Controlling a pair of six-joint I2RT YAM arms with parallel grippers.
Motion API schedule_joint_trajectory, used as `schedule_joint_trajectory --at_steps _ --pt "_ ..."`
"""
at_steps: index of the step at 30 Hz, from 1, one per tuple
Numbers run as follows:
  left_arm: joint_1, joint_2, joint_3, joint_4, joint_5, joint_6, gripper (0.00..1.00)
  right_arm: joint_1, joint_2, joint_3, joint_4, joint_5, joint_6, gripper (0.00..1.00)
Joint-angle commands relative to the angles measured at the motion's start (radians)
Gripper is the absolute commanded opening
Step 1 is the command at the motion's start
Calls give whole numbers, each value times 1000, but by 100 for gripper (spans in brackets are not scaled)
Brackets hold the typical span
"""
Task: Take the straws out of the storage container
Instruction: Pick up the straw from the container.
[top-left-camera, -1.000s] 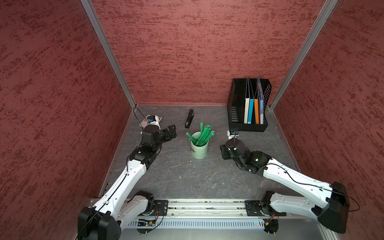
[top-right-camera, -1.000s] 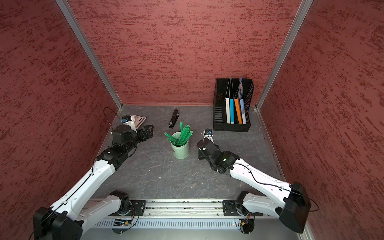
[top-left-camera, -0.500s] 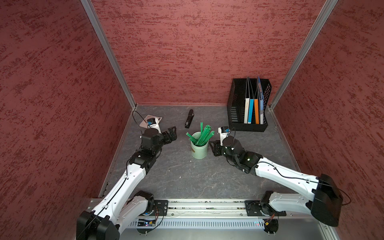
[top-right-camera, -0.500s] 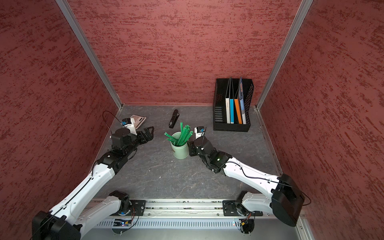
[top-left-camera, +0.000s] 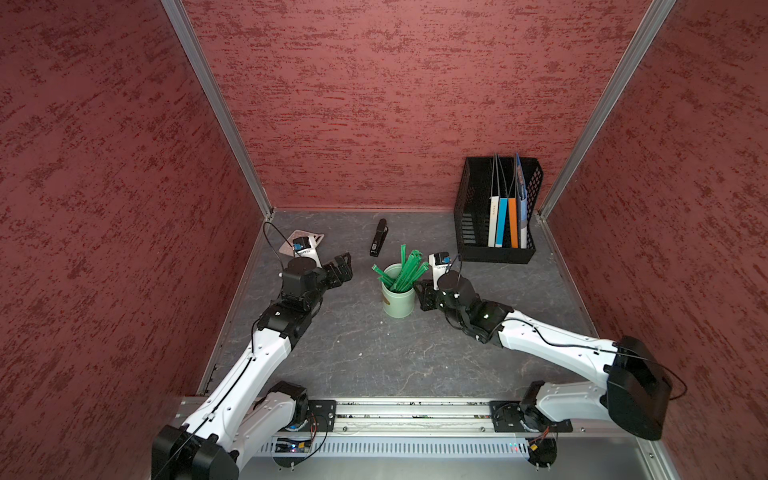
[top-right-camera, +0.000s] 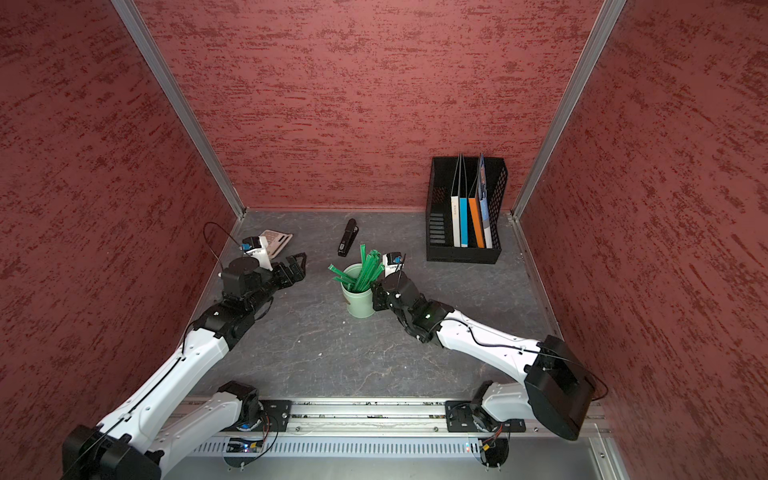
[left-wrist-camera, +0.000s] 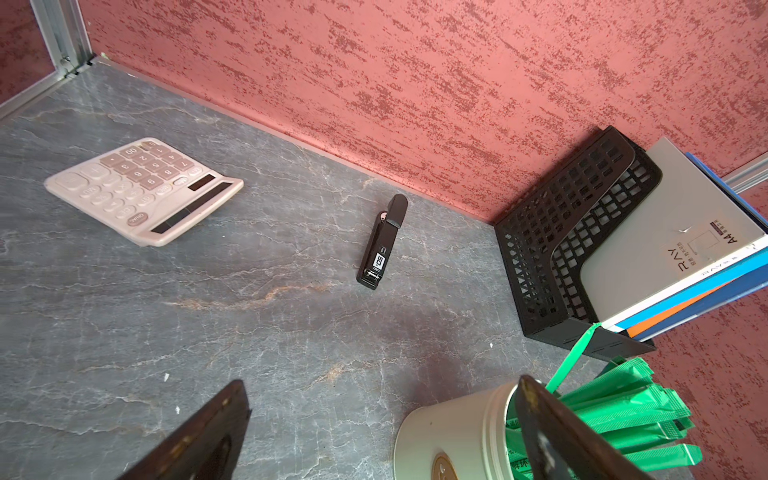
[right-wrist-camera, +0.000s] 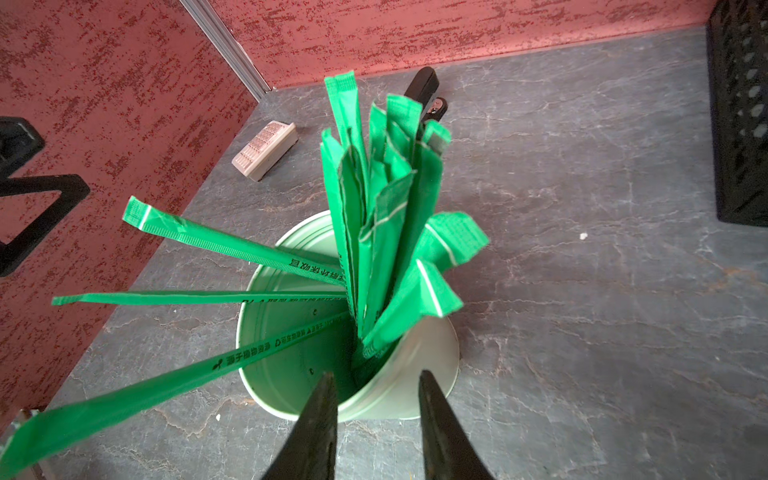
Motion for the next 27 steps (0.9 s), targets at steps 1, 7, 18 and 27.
schedule_joint_trajectory --at_steps 1,7,18,27 --pt "-1 -21 10 -17 -25 27 100 -10 12 33 48 13 -6 27" --pt "2 -20 18 -29 -47 42 100 -25 20 31 79 14 -17 24" --pt "8 10 32 -28 -50 54 100 -54 74 61 111 -24 -21 16" --pt "14 22 34 -21 -55 56 100 -57 85 82 112 -43 -31 0"
